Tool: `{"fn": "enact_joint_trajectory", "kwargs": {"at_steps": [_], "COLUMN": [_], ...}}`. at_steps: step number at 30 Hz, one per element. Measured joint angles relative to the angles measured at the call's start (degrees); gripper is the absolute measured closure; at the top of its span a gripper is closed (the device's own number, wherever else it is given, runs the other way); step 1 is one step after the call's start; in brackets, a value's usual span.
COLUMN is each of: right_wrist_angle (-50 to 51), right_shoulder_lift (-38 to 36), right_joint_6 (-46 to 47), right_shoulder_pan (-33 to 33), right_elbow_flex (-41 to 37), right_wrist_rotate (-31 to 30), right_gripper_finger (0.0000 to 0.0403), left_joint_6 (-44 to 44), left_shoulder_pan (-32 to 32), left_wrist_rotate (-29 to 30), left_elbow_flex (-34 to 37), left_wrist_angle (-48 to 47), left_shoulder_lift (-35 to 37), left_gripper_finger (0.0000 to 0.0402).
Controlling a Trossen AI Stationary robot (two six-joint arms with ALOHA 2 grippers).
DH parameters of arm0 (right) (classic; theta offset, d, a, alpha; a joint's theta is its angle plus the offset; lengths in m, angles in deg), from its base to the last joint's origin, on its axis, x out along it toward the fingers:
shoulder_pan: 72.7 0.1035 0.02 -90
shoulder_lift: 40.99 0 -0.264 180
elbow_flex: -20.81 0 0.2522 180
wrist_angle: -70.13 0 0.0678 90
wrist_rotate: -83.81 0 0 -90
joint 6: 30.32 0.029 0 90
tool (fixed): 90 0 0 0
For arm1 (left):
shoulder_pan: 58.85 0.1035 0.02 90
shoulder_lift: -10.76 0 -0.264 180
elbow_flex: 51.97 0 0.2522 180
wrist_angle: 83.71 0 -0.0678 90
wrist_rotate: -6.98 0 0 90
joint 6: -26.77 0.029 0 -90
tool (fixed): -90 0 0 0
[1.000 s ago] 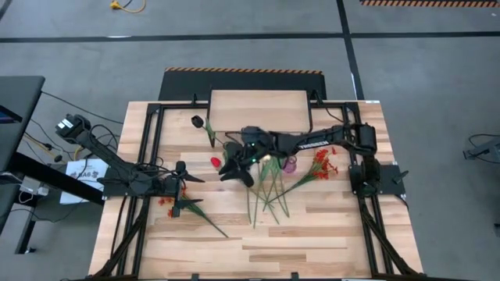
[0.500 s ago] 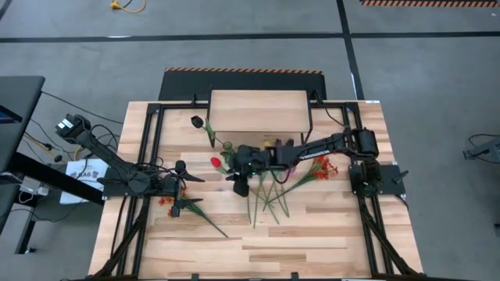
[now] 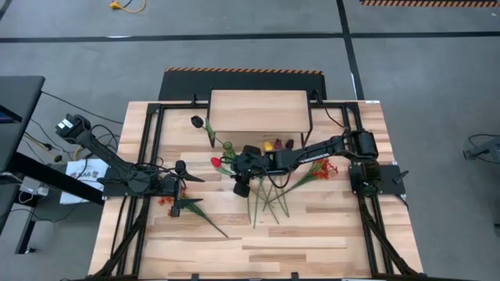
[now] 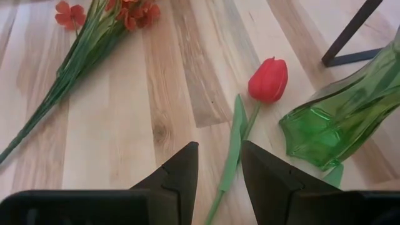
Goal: Pick and place flowers into a vace then onto a shelf
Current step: Put the red tulip into the green vase
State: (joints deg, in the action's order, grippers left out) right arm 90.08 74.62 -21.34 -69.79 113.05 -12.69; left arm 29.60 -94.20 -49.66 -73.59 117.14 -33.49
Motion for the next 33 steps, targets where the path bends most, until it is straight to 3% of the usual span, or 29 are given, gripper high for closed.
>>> {"fn": "enact_joint_trajectory", "kwargs": {"at_steps": [7, 17, 33], "right_wrist_angle": [0.0, -3.7, -3.3], "right_shoulder_lift": [0.3, 8.6, 8.5], "right_joint_6": [-0.3, 0.6, 1.1], "right_shoulder_pan": [0.0, 0.0, -0.4], "right_elbow_flex": [0.0, 0.0, 0.0], "right_wrist_rotate": [0.0, 0.0, -1.1], "right_gripper_finger": [0.0289, 0.0289, 0.0289], "left_joint_6": [0.0, 0.0, 0.0], "left_shoulder_pan": [0.0, 0.0, 0.0], "left_wrist_rotate": [0.0, 0.0, 0.0], "left_elbow_flex": [0.0, 0.0, 0.0], "left_wrist_angle": [0.0, 1.1, 1.0], "left_shoulder_lift": [0.0, 0.0, 0.0], "left_gripper_finger": [0.0118, 0.0118, 0.0118]}}
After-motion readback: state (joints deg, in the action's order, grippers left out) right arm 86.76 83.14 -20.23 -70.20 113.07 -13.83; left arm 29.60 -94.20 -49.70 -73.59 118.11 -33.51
